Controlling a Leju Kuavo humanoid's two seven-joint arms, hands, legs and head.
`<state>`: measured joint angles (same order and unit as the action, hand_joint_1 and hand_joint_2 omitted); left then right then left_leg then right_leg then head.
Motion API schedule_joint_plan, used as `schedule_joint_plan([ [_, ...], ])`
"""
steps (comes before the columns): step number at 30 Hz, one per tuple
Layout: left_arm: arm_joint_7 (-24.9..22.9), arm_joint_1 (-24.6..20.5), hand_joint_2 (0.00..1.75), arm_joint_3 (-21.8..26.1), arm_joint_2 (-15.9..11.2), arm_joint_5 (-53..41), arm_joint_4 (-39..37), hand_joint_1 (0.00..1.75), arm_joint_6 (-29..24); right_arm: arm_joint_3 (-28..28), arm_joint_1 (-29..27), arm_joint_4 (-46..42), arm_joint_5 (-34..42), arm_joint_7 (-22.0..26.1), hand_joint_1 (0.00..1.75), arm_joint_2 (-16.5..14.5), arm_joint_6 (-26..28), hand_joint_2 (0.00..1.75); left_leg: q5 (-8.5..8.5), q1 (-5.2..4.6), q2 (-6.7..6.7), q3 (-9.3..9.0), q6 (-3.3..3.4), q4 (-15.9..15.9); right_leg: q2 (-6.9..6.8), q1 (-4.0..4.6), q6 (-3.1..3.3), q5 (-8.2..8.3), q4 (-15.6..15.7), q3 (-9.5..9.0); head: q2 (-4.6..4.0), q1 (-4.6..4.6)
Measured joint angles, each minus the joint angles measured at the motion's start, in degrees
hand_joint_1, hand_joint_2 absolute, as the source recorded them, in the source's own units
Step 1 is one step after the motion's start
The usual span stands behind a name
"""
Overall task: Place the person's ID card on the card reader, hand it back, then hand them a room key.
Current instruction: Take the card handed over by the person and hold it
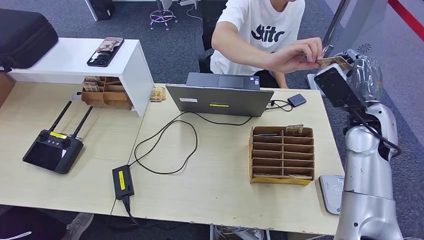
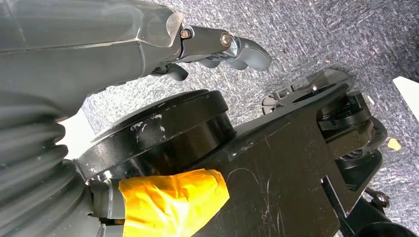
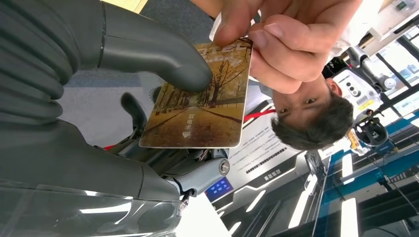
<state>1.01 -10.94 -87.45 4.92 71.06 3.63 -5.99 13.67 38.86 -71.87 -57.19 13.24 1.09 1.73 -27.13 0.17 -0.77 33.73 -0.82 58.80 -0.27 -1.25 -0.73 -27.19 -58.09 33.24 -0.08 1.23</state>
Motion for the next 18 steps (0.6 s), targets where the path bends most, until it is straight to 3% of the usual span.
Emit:
schedule_joint_plan([
  [18,-0.01,0.00,1.75,0.00,-0.02,-0.06,0.00,0.00,-0.02,-0.45,-0.33,-0.16,2.02,1.59,1.75,-0.08,-0.11,1.75,0.00,0.00,0.01,-0.01,0.00,0.00,0.00,0.00,0.00,0.00,0.00,0.00,-0.01,-0.01],
])
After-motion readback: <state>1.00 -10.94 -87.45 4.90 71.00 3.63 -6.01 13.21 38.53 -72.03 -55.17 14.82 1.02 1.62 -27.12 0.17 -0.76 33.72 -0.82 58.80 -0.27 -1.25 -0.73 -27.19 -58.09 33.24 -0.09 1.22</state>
